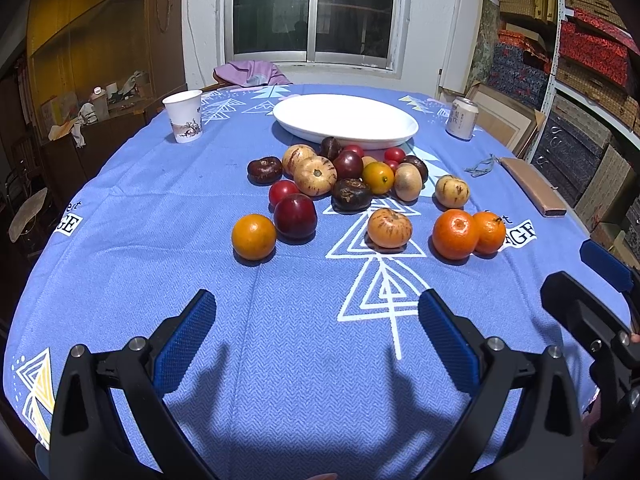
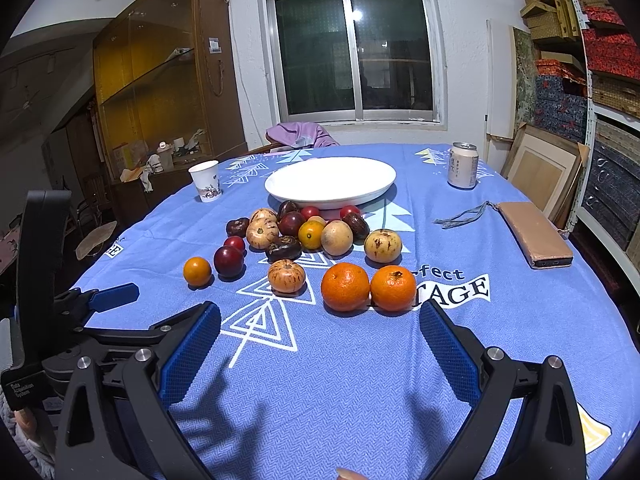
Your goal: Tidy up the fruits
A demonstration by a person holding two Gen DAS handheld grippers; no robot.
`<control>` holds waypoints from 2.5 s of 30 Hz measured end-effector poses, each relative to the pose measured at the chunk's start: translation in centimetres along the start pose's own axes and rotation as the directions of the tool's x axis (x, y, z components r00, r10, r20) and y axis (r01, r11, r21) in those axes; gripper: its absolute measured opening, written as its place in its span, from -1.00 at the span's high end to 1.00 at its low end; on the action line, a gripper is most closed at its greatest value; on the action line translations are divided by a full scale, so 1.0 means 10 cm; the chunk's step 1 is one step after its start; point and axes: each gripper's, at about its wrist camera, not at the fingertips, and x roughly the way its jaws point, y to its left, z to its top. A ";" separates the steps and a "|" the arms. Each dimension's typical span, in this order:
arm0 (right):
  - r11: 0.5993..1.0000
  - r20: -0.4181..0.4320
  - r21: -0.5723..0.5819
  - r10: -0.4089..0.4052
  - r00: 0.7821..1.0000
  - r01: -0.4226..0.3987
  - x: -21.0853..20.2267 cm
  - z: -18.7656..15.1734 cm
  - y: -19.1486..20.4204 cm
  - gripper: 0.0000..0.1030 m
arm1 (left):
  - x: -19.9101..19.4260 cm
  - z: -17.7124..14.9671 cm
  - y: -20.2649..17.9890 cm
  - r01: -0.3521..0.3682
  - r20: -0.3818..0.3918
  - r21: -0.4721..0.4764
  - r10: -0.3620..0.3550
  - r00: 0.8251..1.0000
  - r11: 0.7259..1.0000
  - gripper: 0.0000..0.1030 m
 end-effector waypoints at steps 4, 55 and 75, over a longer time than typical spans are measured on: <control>1.000 -0.002 0.000 0.002 1.000 -0.002 0.00 -0.01 0.01 -0.93 | 0.00 -0.01 0.00 0.000 -0.002 -0.001 0.000 1.000 1.000 -0.92; 0.993 -0.277 0.057 0.114 0.954 -0.102 0.97 0.25 -0.97 -0.93 | 0.88 0.54 0.62 0.125 -0.130 0.035 -0.119 0.984 0.992 -0.92; 0.978 -0.277 0.078 0.207 0.938 -0.193 1.29 0.33 -1.05 0.20 | 1.23 0.58 0.64 0.225 -0.195 0.000 -0.220 0.956 0.974 -0.65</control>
